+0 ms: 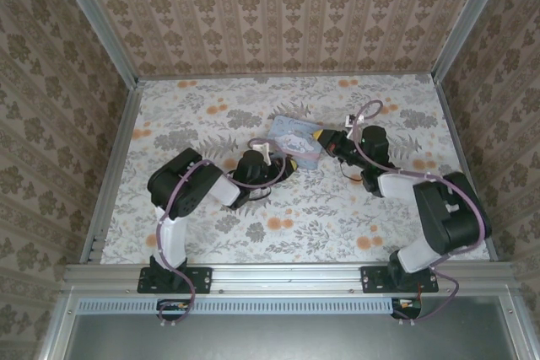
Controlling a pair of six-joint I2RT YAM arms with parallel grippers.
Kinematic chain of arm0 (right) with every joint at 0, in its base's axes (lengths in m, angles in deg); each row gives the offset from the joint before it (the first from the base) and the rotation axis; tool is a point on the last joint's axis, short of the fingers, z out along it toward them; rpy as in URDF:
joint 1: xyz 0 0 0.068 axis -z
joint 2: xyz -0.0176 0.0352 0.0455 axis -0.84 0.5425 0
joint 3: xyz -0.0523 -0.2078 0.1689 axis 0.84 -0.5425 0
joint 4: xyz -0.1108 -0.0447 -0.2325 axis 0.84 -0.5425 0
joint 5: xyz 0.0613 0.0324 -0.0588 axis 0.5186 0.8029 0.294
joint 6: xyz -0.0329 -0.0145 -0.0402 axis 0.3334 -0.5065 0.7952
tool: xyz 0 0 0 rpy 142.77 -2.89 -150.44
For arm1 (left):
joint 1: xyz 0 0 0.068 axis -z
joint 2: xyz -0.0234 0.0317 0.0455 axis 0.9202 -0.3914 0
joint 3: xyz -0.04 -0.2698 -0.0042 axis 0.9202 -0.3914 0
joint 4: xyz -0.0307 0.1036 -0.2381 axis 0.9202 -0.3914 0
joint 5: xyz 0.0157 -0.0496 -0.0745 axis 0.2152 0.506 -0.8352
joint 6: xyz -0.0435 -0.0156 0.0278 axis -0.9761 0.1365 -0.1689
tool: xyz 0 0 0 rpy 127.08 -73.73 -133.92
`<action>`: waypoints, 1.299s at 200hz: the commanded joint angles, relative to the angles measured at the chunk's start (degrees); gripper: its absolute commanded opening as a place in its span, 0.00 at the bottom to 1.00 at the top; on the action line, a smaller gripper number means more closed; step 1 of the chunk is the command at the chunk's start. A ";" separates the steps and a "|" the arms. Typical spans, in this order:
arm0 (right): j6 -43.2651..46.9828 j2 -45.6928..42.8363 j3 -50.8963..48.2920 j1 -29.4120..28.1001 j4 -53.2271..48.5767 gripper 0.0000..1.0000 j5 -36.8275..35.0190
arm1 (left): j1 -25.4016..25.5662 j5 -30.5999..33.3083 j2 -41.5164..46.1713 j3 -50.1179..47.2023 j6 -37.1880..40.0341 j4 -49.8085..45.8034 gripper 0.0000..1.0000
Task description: Unlock the padlock with the key
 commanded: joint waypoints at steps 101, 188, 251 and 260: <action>-1.56 -9.06 -18.63 -8.89 -0.23 0.00 -8.80 | -1.37 -11.65 4.29 -0.87 -14.89 4.94 0.00; -6.92 0.24 -19.22 -9.42 10.13 0.00 -13.72 | -1.33 -12.73 3.14 -1.93 -19.66 11.01 0.00; -8.90 3.89 -17.29 -10.60 13.06 0.00 -14.98 | -1.33 -12.34 1.83 -2.23 -21.00 13.40 0.00; -9.12 4.15 -16.93 -10.70 13.16 0.00 -15.13 | -1.33 -12.31 1.70 -2.29 -20.97 13.50 0.00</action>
